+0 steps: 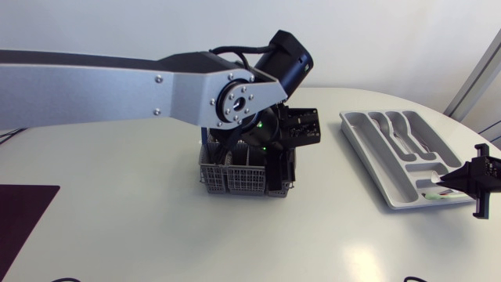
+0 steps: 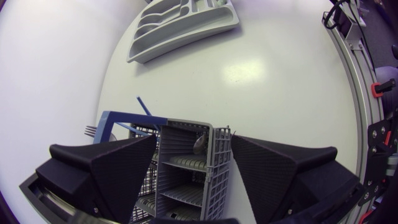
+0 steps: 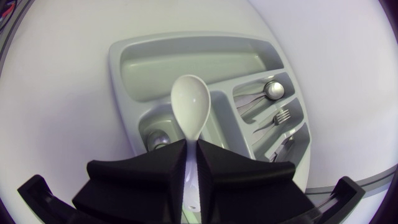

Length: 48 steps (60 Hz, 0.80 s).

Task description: Sort the cutlery from the basket into the organizer compartments.

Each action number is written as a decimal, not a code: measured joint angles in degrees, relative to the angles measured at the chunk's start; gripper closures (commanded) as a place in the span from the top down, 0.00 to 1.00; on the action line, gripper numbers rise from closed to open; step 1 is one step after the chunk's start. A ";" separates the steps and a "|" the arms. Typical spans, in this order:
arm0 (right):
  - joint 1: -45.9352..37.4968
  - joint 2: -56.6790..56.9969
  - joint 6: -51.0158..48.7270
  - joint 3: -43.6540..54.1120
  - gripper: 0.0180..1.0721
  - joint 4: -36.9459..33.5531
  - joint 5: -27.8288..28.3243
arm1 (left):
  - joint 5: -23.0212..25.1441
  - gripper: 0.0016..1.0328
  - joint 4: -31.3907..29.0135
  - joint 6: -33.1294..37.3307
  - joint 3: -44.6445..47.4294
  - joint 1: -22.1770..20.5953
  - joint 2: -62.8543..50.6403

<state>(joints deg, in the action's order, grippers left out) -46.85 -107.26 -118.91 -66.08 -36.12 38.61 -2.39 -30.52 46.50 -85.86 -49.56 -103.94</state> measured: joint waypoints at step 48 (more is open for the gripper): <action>1.16 2.21 -2.10 4.61 0.44 9.44 -6.82 | -0.02 0.80 -0.13 -0.09 3.02 1.27 1.16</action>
<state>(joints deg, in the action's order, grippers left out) -45.69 -105.06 -121.01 -61.47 -26.68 31.79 -2.42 -30.65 46.41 -82.85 -48.29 -102.78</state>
